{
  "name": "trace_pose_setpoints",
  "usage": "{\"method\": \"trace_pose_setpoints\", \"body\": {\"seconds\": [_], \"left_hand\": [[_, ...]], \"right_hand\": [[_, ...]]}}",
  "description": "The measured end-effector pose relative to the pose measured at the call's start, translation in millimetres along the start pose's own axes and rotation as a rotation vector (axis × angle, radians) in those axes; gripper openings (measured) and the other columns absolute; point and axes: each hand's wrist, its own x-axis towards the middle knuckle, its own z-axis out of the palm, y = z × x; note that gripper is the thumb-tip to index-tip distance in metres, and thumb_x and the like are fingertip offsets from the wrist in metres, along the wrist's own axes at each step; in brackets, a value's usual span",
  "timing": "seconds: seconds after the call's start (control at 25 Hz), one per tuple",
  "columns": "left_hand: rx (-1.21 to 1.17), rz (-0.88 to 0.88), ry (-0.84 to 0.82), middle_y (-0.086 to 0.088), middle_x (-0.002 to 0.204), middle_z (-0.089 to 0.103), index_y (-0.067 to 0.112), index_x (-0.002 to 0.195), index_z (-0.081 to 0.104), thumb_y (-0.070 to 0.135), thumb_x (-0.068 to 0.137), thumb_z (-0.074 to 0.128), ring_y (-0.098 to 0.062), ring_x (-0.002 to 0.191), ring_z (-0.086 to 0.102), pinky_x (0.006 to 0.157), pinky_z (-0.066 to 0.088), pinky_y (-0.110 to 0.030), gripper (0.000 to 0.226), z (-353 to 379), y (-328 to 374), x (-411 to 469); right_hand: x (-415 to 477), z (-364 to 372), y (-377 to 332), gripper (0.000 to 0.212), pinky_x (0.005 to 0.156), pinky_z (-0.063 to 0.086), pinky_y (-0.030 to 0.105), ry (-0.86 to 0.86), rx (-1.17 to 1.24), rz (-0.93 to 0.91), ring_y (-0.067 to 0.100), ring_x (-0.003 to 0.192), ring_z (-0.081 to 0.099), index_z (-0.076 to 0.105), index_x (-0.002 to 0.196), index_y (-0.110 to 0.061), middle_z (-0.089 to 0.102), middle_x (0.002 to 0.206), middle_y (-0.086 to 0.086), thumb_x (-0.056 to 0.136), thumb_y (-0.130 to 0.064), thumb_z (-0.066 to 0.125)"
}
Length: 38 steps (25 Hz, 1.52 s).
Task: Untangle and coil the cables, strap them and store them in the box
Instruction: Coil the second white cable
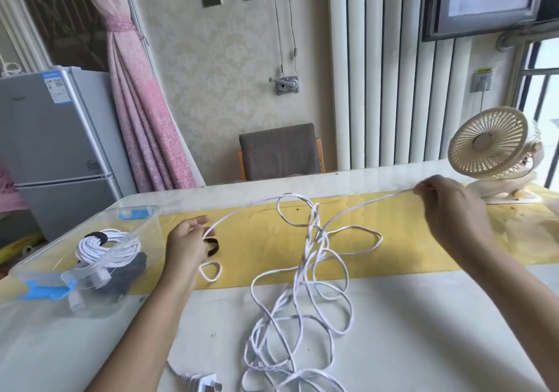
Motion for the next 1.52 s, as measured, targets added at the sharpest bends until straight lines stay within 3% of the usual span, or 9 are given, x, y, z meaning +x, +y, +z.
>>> {"method": "trace_pose_setpoints", "body": {"seconds": [0.2, 0.36, 0.48, 0.68, 0.84, 1.0, 1.2, 1.4, 1.52], "left_hand": [[0.631, 0.494, 0.123, -0.011, 0.115, 0.061, 0.01, 0.108, 0.061, -0.002, 0.089, 0.046, -0.03, 0.109, 0.053, 0.093, 0.036, -0.032, 0.026, 9.2, -1.0, -12.5], [0.506, 0.931, -0.228, 0.011, 0.096, 0.063, 0.017, 0.092, 0.065, 0.021, 0.087, 0.049, -0.002, 0.097, 0.055, 0.088, 0.037, -0.011, 0.018, 42.0, 22.0, -62.7], [0.488, 0.569, -0.668, 0.012, 0.078, 0.068, 0.02, 0.08, 0.068, 0.042, 0.082, 0.064, 0.003, 0.074, 0.06, 0.073, 0.046, -0.016, 0.022, 75.1, 28.2, -99.5], [0.781, 0.372, -0.897, 0.011, 0.093, 0.066, 0.028, 0.103, 0.06, 0.07, 0.058, 0.065, -0.004, 0.083, 0.062, 0.076, 0.051, -0.026, 0.062, 117.8, 8.3, -119.8], [0.588, 0.351, -0.865, 0.003, 0.071, 0.065, 0.014, 0.083, 0.066, 0.041, 0.072, 0.064, -0.008, 0.064, 0.058, 0.065, 0.048, -0.029, 0.029, 110.0, 1.9, -107.7], [0.395, 0.4, -0.393, 0.005, 0.058, 0.065, 0.01, 0.071, 0.063, 0.017, 0.084, 0.064, -0.001, 0.052, 0.058, 0.054, 0.044, -0.021, 0.016, 80.6, 13.9, -73.8], [0.016, 0.148, 0.053, -0.016, 0.081, 0.07, 0.002, 0.089, 0.06, 0.009, 0.098, 0.042, -0.014, 0.056, 0.063, 0.057, 0.049, -0.026, 0.022, 32.3, 24.2, -20.1], [-0.182, -0.052, -0.2, -0.017, 0.077, 0.062, 0.009, 0.086, 0.048, -0.001, 0.098, 0.036, -0.018, 0.043, 0.065, 0.04, 0.053, -0.025, 0.02, 38.7, 26.6, -29.8], [-0.202, -0.043, -0.393, -0.013, 0.068, 0.068, 0.007, 0.092, 0.052, 0.002, 0.099, 0.037, -0.021, 0.049, 0.066, 0.046, 0.055, -0.027, 0.017, 41.5, 37.0, -46.0]], "right_hand": [[3.1, -15.5, 47.0, 0.02, 0.075, 0.045, 0.032, -0.459, -0.474, 0.286, 0.034, 0.093, 0.056, 0.062, 0.092, -0.008, 0.063, 0.101, 0.016, 0.085, -0.007, 0.044], [-6.9, -5.7, 10.3, 0.036, 0.09, 0.032, 0.035, -0.568, -0.575, 0.042, 0.026, 0.115, 0.041, 0.064, 0.107, -0.023, 0.056, 0.118, 0.0, 0.082, -0.007, 0.044], [-25.6, 3.1, -13.0, 0.04, 0.096, 0.036, 0.028, -0.704, -0.211, -0.169, 0.021, 0.116, 0.05, 0.064, 0.114, -0.028, 0.061, 0.123, -0.004, 0.084, -0.008, 0.047], [-40.2, 3.0, -31.5, 0.017, 0.066, 0.043, 0.026, -0.804, 0.129, -0.234, 0.014, 0.071, 0.056, 0.068, 0.099, -0.017, 0.066, 0.08, -0.005, 0.092, -0.023, 0.054], [-18.8, -27.9, -27.3, 0.019, 0.047, 0.025, 0.019, -0.899, 0.388, -0.098, 0.007, 0.05, 0.031, 0.07, 0.076, -0.021, 0.04, 0.05, -0.01, 0.084, -0.038, 0.067], [2.4, -47.1, -11.6, 0.034, 0.054, 0.02, 0.029, -0.28, 0.77, 0.2, 0.022, 0.06, 0.026, 0.07, 0.067, -0.014, 0.038, 0.059, 0.006, 0.09, -0.034, 0.058], [21.4, -53.4, 40.6, 0.03, 0.06, 0.035, 0.034, 0.064, 0.3, 0.405, 0.031, 0.071, 0.052, 0.067, 0.076, -0.009, 0.063, 0.079, 0.025, 0.095, -0.026, 0.051], [-0.9, -22.7, 37.2, 0.028, 0.088, 0.041, 0.036, -0.451, -0.565, 0.261, 0.032, 0.114, 0.049, 0.064, 0.108, -0.015, 0.054, 0.12, 0.011, 0.086, -0.012, 0.048], [-13.6, -0.6, 6.7, 0.053, 0.111, 0.017, 0.04, -0.419, -0.567, -0.089, 0.028, 0.133, 0.029, 0.051, 0.131, -0.024, 0.039, 0.141, 0.006, 0.081, -0.016, 0.036]]}}
